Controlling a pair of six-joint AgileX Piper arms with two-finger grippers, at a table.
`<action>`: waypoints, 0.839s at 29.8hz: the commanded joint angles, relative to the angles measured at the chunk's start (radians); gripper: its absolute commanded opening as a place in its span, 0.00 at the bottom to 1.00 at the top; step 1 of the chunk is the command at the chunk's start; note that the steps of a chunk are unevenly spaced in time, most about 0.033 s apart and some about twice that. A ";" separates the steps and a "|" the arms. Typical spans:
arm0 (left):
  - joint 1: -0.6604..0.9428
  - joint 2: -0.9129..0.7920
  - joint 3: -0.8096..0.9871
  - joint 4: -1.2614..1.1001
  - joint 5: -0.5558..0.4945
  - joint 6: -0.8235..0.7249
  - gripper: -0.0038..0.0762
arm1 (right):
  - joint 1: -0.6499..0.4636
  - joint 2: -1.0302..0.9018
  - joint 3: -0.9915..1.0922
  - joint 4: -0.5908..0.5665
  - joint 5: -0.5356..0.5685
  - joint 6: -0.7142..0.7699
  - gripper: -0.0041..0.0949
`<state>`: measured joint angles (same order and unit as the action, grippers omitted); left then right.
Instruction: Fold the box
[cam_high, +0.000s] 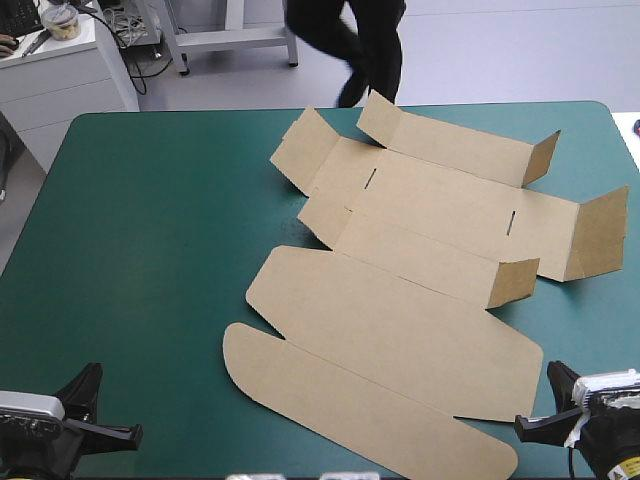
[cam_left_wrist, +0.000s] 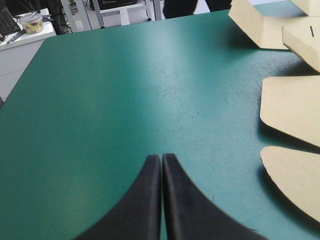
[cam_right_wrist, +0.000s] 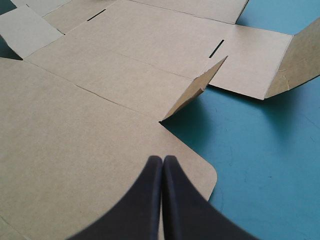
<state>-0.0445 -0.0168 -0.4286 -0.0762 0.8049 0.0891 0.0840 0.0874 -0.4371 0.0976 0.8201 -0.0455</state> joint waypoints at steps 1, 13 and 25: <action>-0.006 -0.012 -0.023 -0.009 -0.074 -0.002 0.04 | 0.003 0.015 -0.032 0.002 -0.067 -0.003 0.02; -0.006 -0.012 -0.023 -0.009 -0.074 -0.002 0.04 | 0.003 0.015 -0.032 0.002 -0.067 -0.003 0.02; -0.006 -0.012 -0.023 -0.009 -0.074 -0.002 0.04 | 0.003 0.015 -0.032 0.010 -0.067 -0.015 0.36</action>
<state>-0.0445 -0.0168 -0.4286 -0.0762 0.8049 0.0891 0.0840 0.0874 -0.4371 0.0976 0.8201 -0.0508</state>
